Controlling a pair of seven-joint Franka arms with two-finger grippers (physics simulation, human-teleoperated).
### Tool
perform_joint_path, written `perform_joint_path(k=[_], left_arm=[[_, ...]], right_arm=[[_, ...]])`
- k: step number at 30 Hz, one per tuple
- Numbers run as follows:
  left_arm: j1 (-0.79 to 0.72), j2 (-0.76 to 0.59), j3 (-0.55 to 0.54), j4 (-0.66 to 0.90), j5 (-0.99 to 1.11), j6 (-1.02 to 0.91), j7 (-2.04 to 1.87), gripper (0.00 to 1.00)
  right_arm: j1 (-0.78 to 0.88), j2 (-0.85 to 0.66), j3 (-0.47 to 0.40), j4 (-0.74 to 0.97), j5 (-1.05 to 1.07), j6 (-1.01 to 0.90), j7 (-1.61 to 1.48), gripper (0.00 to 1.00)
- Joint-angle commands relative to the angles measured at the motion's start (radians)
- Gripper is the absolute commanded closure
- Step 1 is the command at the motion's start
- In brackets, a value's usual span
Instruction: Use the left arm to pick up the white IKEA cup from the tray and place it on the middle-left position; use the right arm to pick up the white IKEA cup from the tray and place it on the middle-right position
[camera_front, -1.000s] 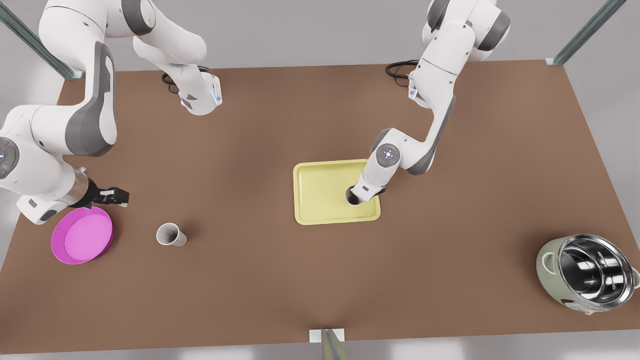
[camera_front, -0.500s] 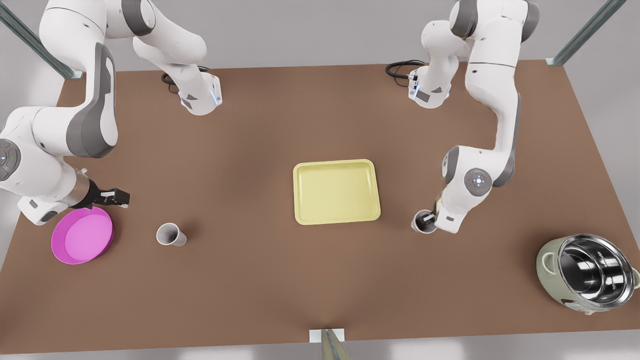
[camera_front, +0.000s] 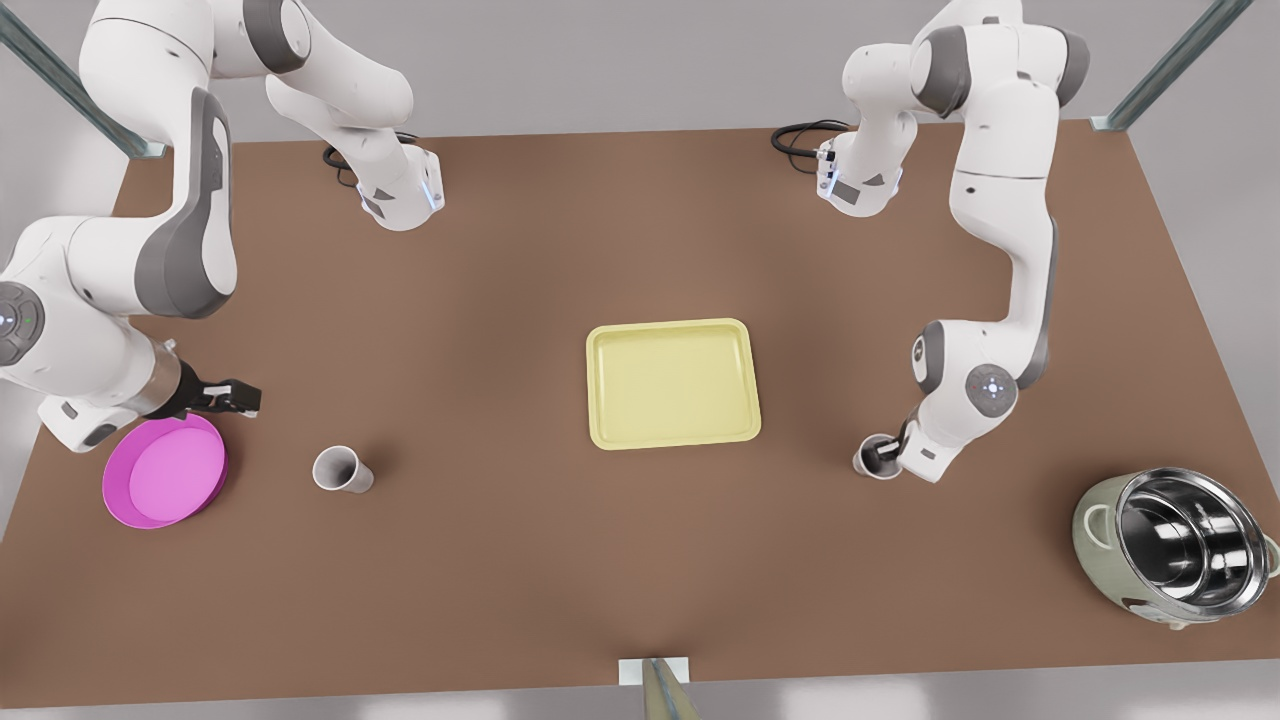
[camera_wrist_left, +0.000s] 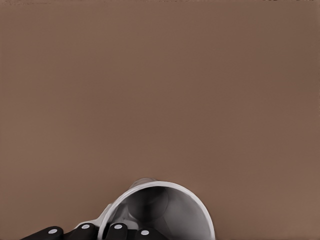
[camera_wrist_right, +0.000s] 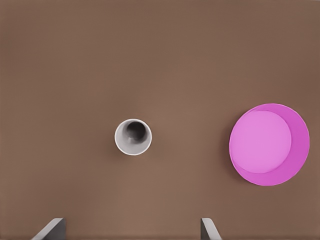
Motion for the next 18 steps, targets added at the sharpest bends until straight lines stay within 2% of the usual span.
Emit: perform_joint_path(k=[1, 2, 3, 4, 9, 11, 12, 13, 14, 15, 16, 17, 18], left_arm=[[0.001, 0.001, 0.000, -0.006, -0.027, 0.118, 0.339, 0.95], [0.002, 0.001, 0.000, -0.020, -0.027, 0.142, 0.339, 0.95], [0.002, 0.001, 0.000, -0.020, -0.027, 0.142, 0.341, 0.85], [0.002, 0.001, 0.000, -0.020, -0.027, 0.144, 0.341, 0.00], [0.001, -0.026, 0.001, -0.021, -0.018, 0.119, 0.341, 0.00], [-0.001, -0.249, 0.003, -0.018, 0.085, -0.268, 0.303, 0.00], [-0.001, -0.402, 0.003, 0.000, 0.091, -0.521, 0.283, 0.00], [0.002, -0.488, 0.014, 0.031, 0.013, -0.661, 0.231, 0.00], [0.002, -0.542, 0.035, 0.080, -0.026, -0.776, 0.224, 0.00], [0.002, -0.666, 0.041, -0.054, -0.015, -0.641, 0.224, 0.00], [0.001, -0.628, 0.040, -0.026, 0.005, -0.617, 0.224, 0.00], [-0.007, -0.498, 0.035, 0.129, 0.031, -0.622, 0.230, 0.00], [-0.033, -0.470, 0.032, 0.189, 0.062, -0.635, 0.232, 0.00]], right_arm=[[0.001, -0.001, 0.000, 0.000, 0.000, 0.002, 0.004, 0.00], [-0.001, -0.001, 0.000, 0.000, 0.000, 0.002, 0.004, 0.00], [0.001, -0.001, 0.000, 0.000, 0.000, 0.002, 0.004, 0.00], [0.001, -0.001, 0.000, 0.000, 0.000, 0.002, 0.006, 0.00], [0.001, -0.001, 0.000, 0.000, 0.000, 0.001, 0.004, 0.00], [0.001, -0.001, 0.002, 0.000, 0.000, 0.001, 0.006, 0.00], [-0.001, -0.001, -0.001, 0.000, 0.000, 0.001, 0.003, 0.00], [-0.001, -0.001, 0.000, 0.000, 0.000, 0.001, 0.003, 0.00], [-0.001, -0.001, 0.002, 0.000, 0.000, 0.001, 0.003, 0.00], [-0.001, -0.001, 0.000, 0.000, 0.000, 0.001, 0.003, 0.00], [-0.001, -0.001, 0.002, 0.000, 0.000, 0.001, 0.003, 0.00], [-0.001, -0.001, 0.000, 0.000, 0.000, 0.002, 0.003, 0.00], [-0.001, -0.001, 0.002, 0.000, 0.000, 0.001, 0.003, 0.00]])
